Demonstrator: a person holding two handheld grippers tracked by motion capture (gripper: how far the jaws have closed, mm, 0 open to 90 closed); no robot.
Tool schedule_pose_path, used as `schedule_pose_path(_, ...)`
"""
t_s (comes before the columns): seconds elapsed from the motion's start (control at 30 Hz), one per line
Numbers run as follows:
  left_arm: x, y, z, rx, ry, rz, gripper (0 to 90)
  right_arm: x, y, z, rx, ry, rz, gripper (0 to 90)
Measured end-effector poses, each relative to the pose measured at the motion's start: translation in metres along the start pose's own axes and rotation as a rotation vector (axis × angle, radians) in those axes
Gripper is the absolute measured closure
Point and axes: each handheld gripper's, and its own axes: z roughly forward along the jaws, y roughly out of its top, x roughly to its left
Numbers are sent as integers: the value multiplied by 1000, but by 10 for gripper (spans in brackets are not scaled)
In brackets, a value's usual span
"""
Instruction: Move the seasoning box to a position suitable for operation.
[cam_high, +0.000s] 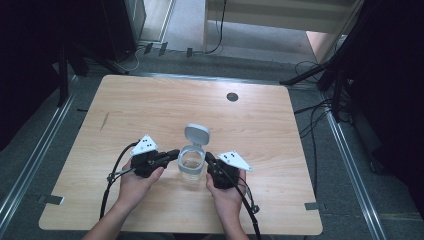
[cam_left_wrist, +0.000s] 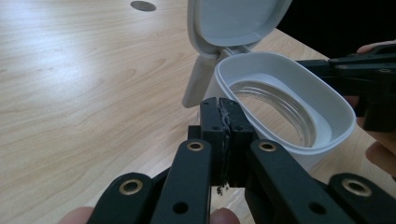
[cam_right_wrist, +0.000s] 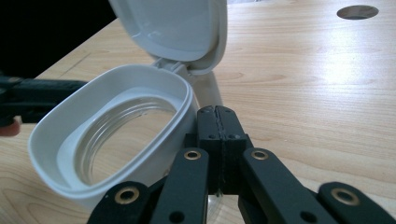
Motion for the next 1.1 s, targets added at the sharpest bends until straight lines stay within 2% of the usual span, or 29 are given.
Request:
schedule_pose_path(0.2,-13,-10,-6,-17,52,-34,891,-3,3,4,7,26,8,900)
schedule_pose_path(0.33,-17,-16,-8,-21,69,-55,886,-5,4,5,5,51,17,900)
schedule_pose_path(0.43,-14,-18,-10,-34,63,-66,826,-6,5,6,4,62,14,900)
schedule_pose_path(0.47,-12,-19,-11,-44,66,-70,733,-8,8,5,-1,71,7,900)
schedule_pose_path(0.5,-10,-20,-13,-50,98,-64,708,-9,9,5,-4,71,6,900)
schedule_pose_path(0.53,-4,-23,-19,-54,139,-78,686,-10,11,4,-6,70,5,900)
schedule_pose_path(0.6,0,-26,-23,-58,154,-90,609,-12,13,4,-6,72,4,900)
schedule_pose_path(0.63,5,-28,-27,-57,171,-94,609,-13,15,3,-4,73,1,900)
schedule_pose_path(0.67,10,-31,-32,-60,180,-100,523,-17,18,2,-3,69,-15,900)
schedule_pose_path(0.73,20,-39,-44,-69,211,-104,501,-19,20,2,-3,65,-21,900)
schedule_pose_path(0.77,24,-41,-49,-69,221,-107,407,-22,24,0,2,56,-30,900)
schedule_pose_path(0.8,28,-45,-55,-70,243,-114,407,-22,24,0,2,56,-30,900)
schedule_pose_path(0.9,44,-57,-74,-66,297,-130,260,-27,31,-1,5,52,-38,900)
schedule_pose_path(1.0,59,-69,-94,-68,337,-131,183,-30,37,-1,6,51,-50,900)
schedule_pose_path(1.07,65,-78,-107,-72,359,-93,128,-31,41,-1,4,51,-58,900)
schedule_pose_path(1.1,69,-81,-113,-77,371,-89,126,-32,44,0,3,52,-57,900)
